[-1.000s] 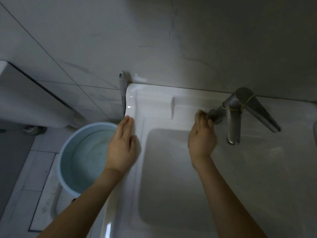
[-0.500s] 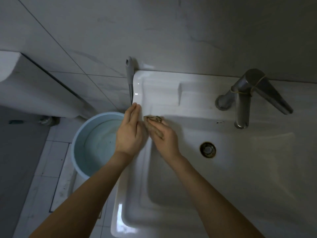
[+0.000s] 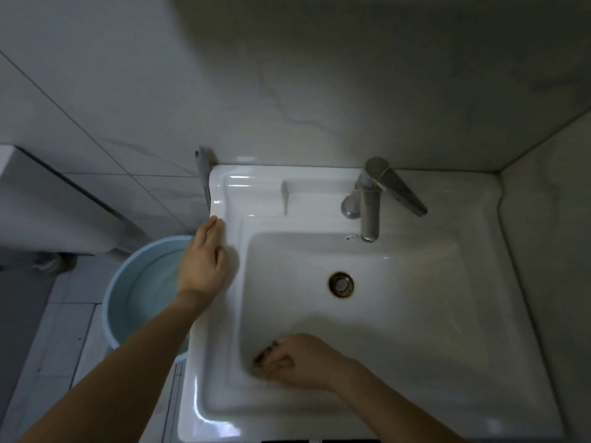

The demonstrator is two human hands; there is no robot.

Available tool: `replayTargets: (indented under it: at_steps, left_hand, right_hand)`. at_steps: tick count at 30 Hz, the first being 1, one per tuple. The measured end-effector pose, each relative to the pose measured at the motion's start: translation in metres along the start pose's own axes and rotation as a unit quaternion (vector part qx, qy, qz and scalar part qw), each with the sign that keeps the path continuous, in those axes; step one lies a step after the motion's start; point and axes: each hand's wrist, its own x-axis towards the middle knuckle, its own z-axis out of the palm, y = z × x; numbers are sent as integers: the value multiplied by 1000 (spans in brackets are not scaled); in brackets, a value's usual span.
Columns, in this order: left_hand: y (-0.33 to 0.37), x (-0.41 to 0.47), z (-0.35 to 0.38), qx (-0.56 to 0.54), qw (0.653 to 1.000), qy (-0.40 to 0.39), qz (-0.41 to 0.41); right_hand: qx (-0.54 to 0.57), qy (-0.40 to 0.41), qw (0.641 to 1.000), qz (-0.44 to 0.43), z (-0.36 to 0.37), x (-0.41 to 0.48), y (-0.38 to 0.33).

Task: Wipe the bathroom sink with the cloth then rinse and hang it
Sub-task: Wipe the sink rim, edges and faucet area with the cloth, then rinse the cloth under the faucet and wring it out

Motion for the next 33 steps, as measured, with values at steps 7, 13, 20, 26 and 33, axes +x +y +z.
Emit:
replayTargets:
  at_steps: [7, 13, 20, 26, 33]
  left_hand:
    - [69, 6, -37, 31, 999, 5, -33]
    - [219, -21, -31, -326, 941, -83, -45]
    - [304, 8, 24, -575, 768, -159, -233]
    - [317, 17, 31, -638, 705, -113, -289]
    - [320, 28, 8, -689, 655, -118, -286]
  right_hand:
    - [273, 362, 886, 99, -76, -97, 35]
    - [473, 466, 741, 103, -135, -146, 42]
    - [487, 456, 738, 97, -159, -143, 47]
    - [496, 444, 740, 99, -160, -138, 56]
    - [484, 435, 753, 101, -163, -123, 51]
